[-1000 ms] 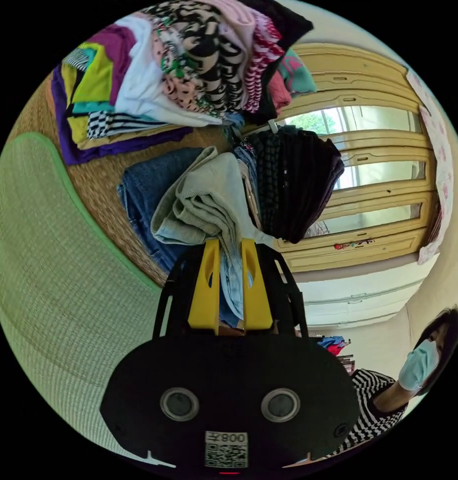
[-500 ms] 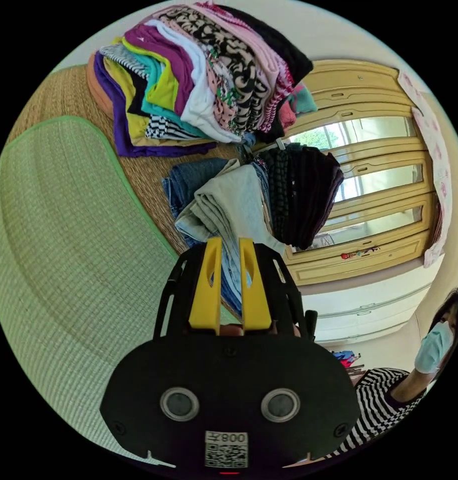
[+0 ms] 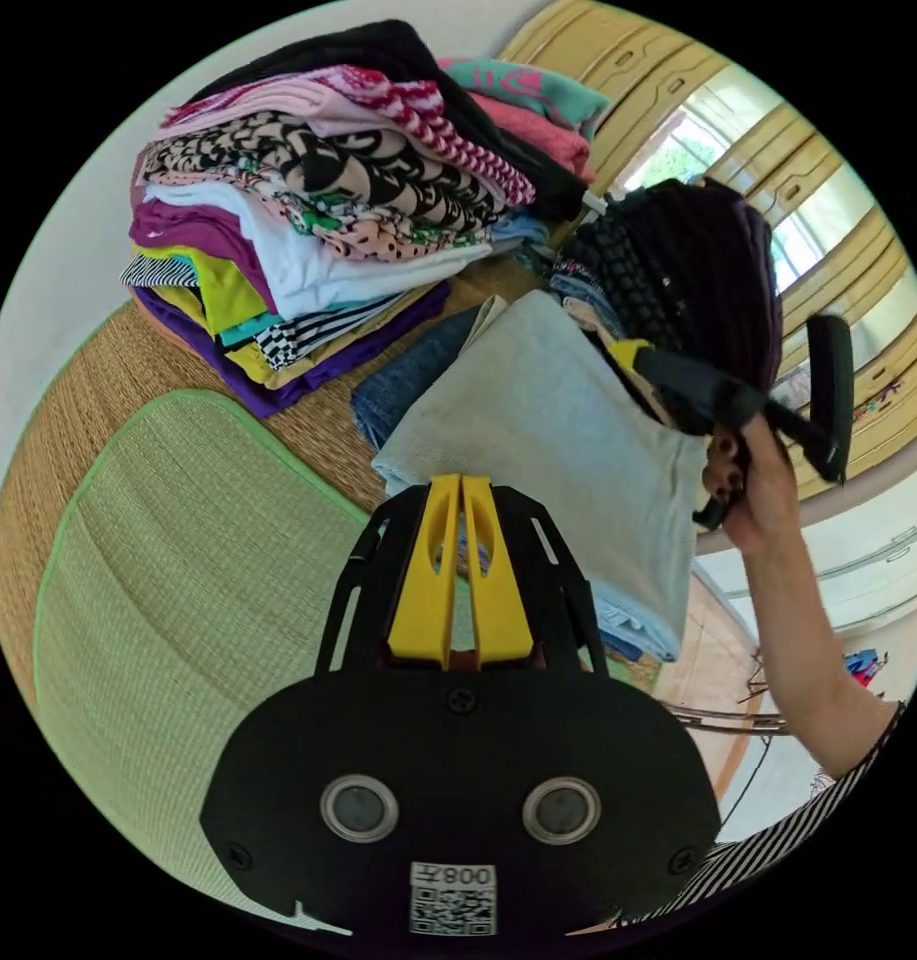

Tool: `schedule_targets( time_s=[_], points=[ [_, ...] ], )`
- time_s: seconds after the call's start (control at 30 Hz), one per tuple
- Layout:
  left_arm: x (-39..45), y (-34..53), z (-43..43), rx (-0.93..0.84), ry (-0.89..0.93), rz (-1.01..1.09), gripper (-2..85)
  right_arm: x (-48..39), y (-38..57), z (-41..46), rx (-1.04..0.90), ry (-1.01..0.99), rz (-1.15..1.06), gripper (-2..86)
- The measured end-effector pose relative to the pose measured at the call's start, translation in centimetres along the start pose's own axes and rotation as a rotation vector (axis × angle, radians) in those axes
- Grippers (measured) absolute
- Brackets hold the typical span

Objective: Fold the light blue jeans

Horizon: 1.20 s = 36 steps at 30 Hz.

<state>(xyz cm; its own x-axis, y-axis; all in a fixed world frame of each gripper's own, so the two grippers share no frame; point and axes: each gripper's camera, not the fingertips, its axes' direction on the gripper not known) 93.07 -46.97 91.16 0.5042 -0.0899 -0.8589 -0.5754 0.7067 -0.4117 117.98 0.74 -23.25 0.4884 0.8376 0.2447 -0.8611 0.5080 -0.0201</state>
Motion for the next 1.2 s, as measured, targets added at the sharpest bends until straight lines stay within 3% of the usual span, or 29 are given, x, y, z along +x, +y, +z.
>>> schedule_targets(
  time_s=[0.1,0.23,0.43,0.67,0.83,1.0,1.1,1.2],
  points=[
    [1.1,0.0,0.9,0.027,-0.027,0.027,0.2,-2.1,-2.3,4.6,-0.104,0.126,-0.027,-0.1],
    [2.6,0.0,1.9,0.037,-0.083,0.083,0.1,-3.8,-2.3,5.5,-0.018,0.061,0.018,0.0],
    [4.1,1.4,1.2,0.039,-0.100,0.105,0.0,-7.3,-2.7,3.2,-0.043,0.048,-0.002,0.1],
    [5.9,5.7,-0.1,0.077,0.042,0.188,0.0,-12.6,8.5,-5.9,0.014,-0.050,-0.115,0.1],
    [5.6,7.4,1.5,-0.013,0.037,0.165,0.1,-16.2,15.6,-4.5,-0.144,-0.032,-0.098,0.1],
    [5.0,10.4,-0.5,-0.021,0.092,0.157,0.1,-18.6,16.6,-4.3,-0.123,0.000,-0.068,0.2],
    [4.7,14.0,-2.2,-0.043,0.124,0.202,0.1,-18.6,16.7,-6.8,-0.048,-0.026,-0.038,0.5],
    [3.9,19.1,-3.4,-0.095,0.164,0.200,0.1,-17.6,16.1,-12.2,0.166,0.124,0.001,1.2]
  ],
)
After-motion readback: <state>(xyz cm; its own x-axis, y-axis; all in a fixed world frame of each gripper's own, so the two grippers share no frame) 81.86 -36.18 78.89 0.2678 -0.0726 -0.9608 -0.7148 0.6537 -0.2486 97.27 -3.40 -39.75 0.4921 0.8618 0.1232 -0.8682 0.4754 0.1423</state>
